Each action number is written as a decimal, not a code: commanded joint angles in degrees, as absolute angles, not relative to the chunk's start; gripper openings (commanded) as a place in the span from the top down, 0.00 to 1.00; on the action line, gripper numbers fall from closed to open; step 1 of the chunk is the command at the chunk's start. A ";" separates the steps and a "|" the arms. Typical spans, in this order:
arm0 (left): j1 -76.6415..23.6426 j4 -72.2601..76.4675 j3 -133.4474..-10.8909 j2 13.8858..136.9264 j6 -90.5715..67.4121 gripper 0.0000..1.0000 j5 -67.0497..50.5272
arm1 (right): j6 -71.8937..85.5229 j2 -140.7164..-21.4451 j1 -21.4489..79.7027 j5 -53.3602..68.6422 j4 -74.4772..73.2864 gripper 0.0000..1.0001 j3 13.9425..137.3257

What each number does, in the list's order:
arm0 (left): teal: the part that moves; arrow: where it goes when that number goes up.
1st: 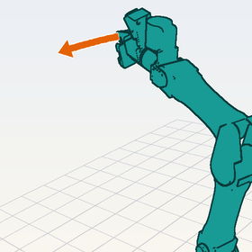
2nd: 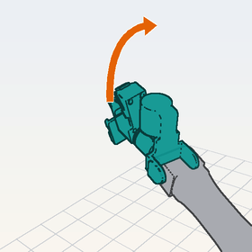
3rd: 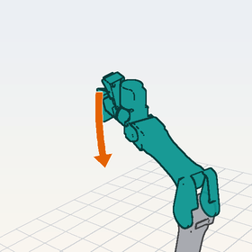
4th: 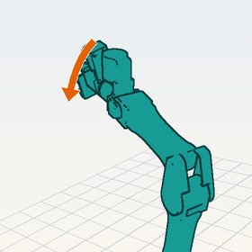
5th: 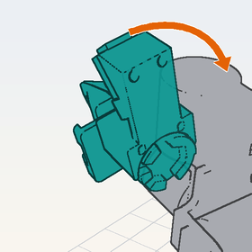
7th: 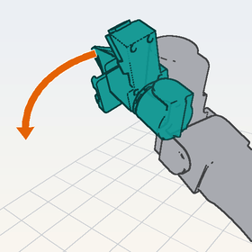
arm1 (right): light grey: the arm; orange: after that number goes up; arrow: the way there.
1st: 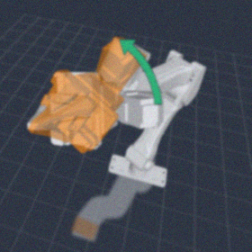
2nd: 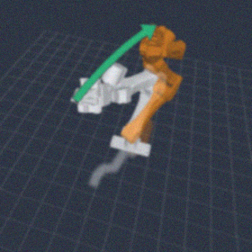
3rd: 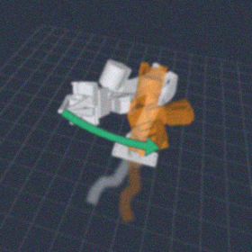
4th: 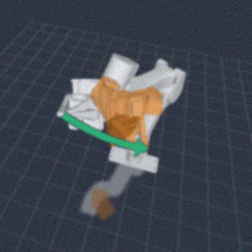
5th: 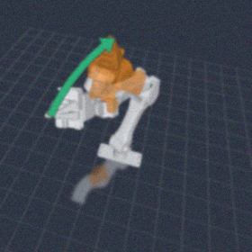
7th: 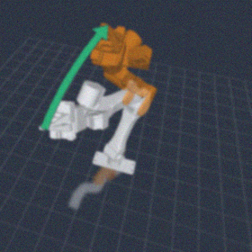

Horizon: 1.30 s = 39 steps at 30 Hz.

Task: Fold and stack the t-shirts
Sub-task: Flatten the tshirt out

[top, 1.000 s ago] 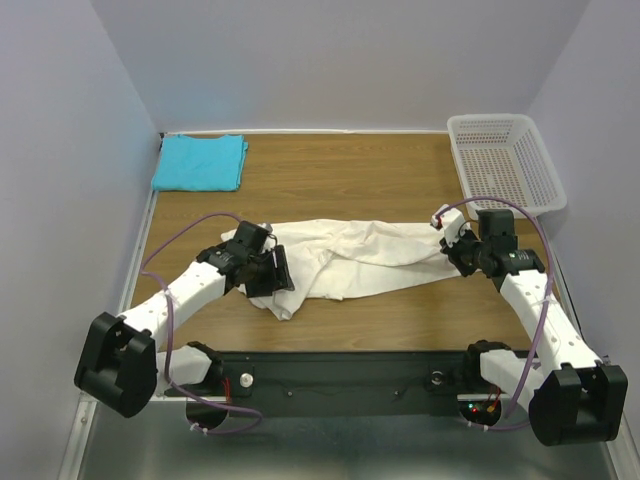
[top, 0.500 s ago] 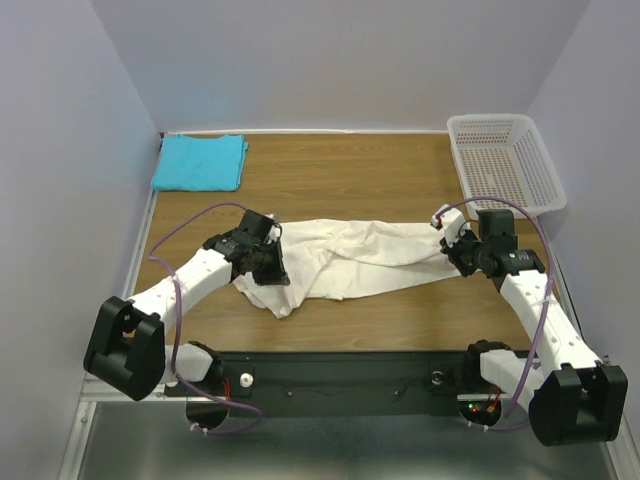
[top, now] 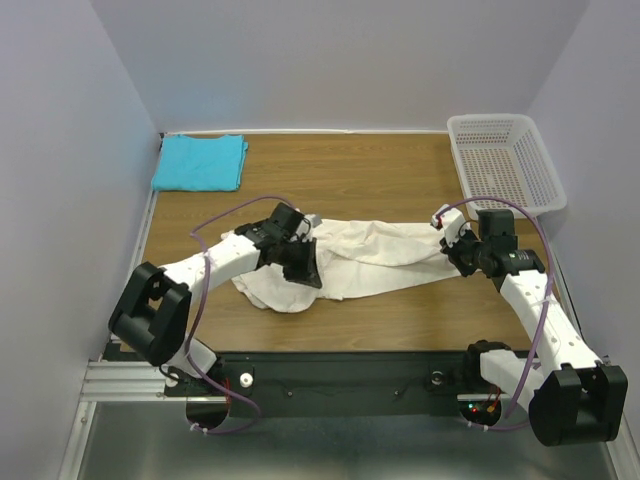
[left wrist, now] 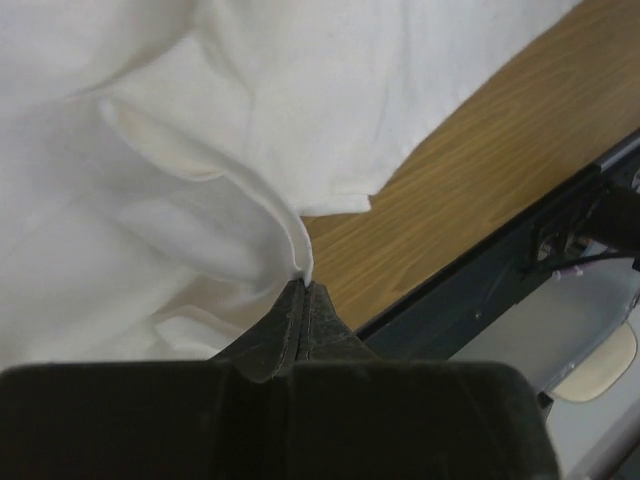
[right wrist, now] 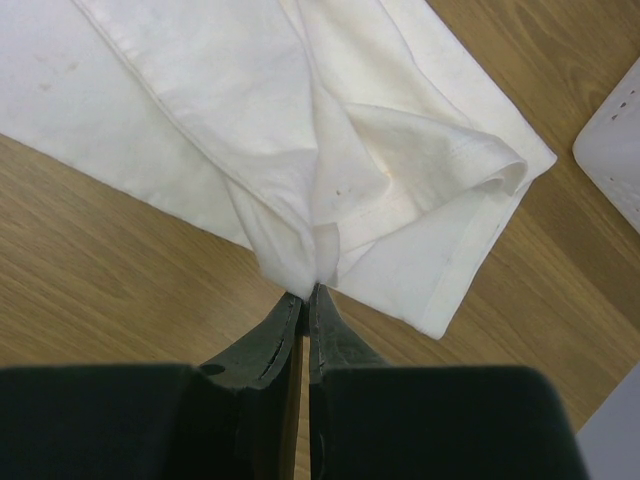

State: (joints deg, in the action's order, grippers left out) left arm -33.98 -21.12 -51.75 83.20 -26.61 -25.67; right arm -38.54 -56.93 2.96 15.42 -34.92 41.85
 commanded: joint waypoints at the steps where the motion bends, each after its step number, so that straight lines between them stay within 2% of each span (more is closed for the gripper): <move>1: -39.72 -19.25 -56.16 86.39 -26.01 0.93 -30.32 | -37.97 -56.43 2.55 15.12 -33.13 0.99 43.95; 2: -40.42 -19.25 -56.42 86.83 -25.93 0.86 -30.32 | -37.97 -56.43 2.55 15.12 -33.13 0.99 43.95; 3: -41.13 -19.25 -56.60 87.27 -25.75 0.72 -30.32 | -38.14 -56.43 2.55 14.94 -33.13 0.99 43.95; 5: -41.31 -19.16 -57.04 87.28 -24.96 0.55 -30.50 | -38.14 -56.34 2.46 14.85 -33.13 0.99 43.86; 6: -41.40 -18.99 -57.22 86.06 -24.70 0.38 -30.15 | -38.23 -56.34 2.55 14.77 -33.13 0.99 43.86; 7: -41.40 -19.07 -57.74 85.35 -24.26 0.30 -29.62 | -38.23 -56.42 2.55 14.77 -33.13 0.99 43.77; 8: -41.31 -19.25 -58.09 84.38 -22.95 0.27 -28.31 | -38.32 -56.43 2.55 14.77 -33.13 0.99 43.77; 14: -40.52 -25.31 -59.16 78.67 -18.12 0.23 -15.66 | -38.32 -56.95 2.55 15.12 -33.05 0.99 44.21; 22: -39.90 -28.47 -51.60 77.69 -14.50 0.28 -14.59 | -38.32 -57.04 2.55 15.21 -33.05 0.99 44.30; 32: -39.99 -29.62 -52.56 83.58 -13.54 0.38 -13.71 | -37.88 -57.30 2.55 15.56 -33.05 0.99 44.47; 39: -40.52 -29.62 -53.44 86.75 -12.66 0.53 -15.82 | -38.14 -56.69 2.55 14.77 -33.13 0.99 44.30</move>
State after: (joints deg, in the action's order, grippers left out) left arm -40.10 -28.58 -51.37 86.96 -13.85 -14.79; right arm -38.57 -57.71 2.96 15.20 -34.94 41.85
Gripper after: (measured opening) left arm 0.477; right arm 0.088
